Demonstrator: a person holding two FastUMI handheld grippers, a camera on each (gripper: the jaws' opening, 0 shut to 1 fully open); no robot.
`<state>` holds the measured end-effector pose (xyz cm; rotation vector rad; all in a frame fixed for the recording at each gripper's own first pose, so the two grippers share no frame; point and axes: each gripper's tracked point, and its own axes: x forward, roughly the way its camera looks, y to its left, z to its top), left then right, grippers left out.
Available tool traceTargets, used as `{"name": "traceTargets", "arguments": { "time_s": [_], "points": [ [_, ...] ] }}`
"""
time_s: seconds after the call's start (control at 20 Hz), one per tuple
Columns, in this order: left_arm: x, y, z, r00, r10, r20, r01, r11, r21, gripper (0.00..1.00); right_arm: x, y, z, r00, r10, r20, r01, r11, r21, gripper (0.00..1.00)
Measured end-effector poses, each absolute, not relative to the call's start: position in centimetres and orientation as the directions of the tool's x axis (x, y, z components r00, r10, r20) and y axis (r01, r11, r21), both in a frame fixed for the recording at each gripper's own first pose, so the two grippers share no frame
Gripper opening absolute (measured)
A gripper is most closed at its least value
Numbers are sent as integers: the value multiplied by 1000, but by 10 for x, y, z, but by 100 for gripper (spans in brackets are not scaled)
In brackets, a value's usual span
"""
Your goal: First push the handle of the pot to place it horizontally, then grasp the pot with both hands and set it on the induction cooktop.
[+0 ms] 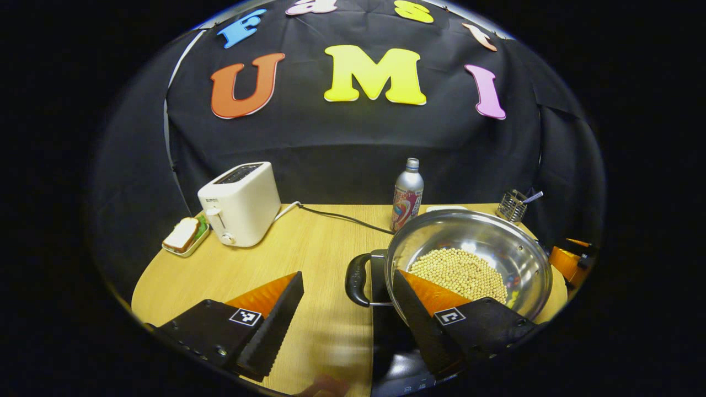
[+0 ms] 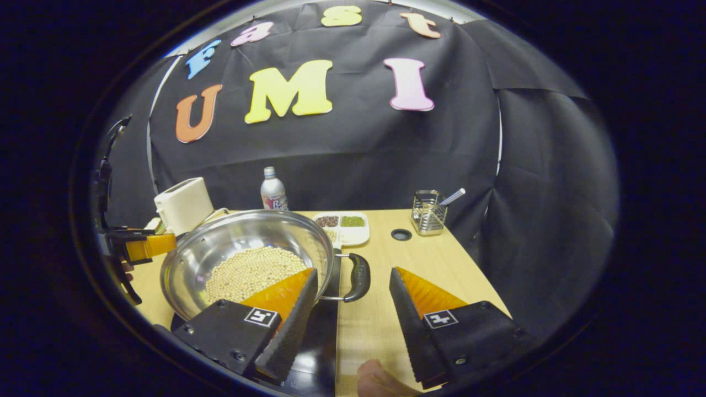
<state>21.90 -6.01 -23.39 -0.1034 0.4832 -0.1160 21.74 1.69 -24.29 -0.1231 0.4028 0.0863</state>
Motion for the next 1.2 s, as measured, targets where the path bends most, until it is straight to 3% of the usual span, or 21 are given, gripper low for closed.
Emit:
{"name": "traceTargets", "arguments": {
  "time_s": [0.3, 0.45, 0.65, 0.7, 1.2],
  "points": [
    [161, -41, -191, 942, -61, -331, 43, 997, -62, 97, 161, 11, -207, 951, 51, -305, -87, 991, -104, 85],
    [128, -44, -163, 964, -66, -257, 52, 997, -61, 97, 130, 5, -188, 966, 36, -258, -67, 991, -113, 82],
    [81, -42, -130, 983, -65, -170, 55, 996, -67, 97, 83, 5, -152, 989, 46, -138, -62, 991, -115, 84],
    [67, -46, -118, 987, -65, -146, 54, 995, -79, 97, 70, 7, -137, 993, 56, -108, -69, 991, -119, 100],
    [-25, -9, -45, 998, -59, 17, 61, 989, -132, 96, -35, -9, -46, 996, 40, 84, -33, 996, -82, 100]
  ]
}}
